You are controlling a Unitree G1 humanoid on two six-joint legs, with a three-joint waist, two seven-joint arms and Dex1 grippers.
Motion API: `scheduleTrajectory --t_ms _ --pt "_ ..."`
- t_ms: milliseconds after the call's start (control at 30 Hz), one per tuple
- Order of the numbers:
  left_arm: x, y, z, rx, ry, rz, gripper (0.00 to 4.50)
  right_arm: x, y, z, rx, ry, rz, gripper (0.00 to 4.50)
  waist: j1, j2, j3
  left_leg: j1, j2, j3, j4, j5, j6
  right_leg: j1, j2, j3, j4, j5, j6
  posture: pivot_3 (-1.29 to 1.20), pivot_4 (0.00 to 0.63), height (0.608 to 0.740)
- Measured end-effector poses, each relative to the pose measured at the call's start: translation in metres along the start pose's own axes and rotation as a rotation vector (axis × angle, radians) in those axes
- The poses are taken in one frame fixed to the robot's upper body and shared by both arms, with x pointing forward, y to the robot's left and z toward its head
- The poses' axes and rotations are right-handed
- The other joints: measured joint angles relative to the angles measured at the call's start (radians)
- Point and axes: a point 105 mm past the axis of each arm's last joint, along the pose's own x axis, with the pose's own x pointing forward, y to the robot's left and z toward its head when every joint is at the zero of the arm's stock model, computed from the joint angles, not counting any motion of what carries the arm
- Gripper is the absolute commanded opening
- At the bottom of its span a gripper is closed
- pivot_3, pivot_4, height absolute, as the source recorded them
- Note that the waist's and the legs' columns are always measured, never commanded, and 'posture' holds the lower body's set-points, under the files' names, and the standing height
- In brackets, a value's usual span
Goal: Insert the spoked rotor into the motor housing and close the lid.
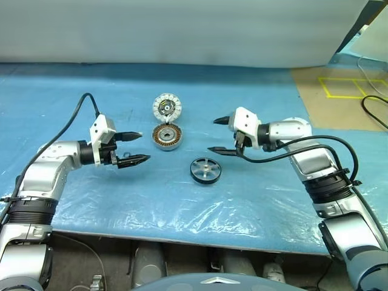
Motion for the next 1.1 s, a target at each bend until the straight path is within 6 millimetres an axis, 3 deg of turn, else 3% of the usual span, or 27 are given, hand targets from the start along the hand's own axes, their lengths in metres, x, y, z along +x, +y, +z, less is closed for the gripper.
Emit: scheduleTrajectory --t_ms 267,1100 --pt "0.006 -0.013 -0.001 0.003 -0.031 -0.012 4.50 0.013 -0.005 0.014 0.012 -0.061 -0.007 4.44 -0.001 0.000 0.000 0.000 0.000 0.000 0.000 0.000 0.000 0.000 0.000 0.000 0.000 0.000 0.000 0.00 0.150 0.740" --pt "0.007 -0.011 -0.005 0.019 -0.063 0.047 4.50 0.033 -0.011 0.039 -0.018 -0.091 0.123 4.44 -0.001 0.000 0.000 -0.001 0.000 0.000 0.001 0.002 0.003 -0.001 0.000 0.000 0.001 0.000 0.000 0.00 0.150 0.740"
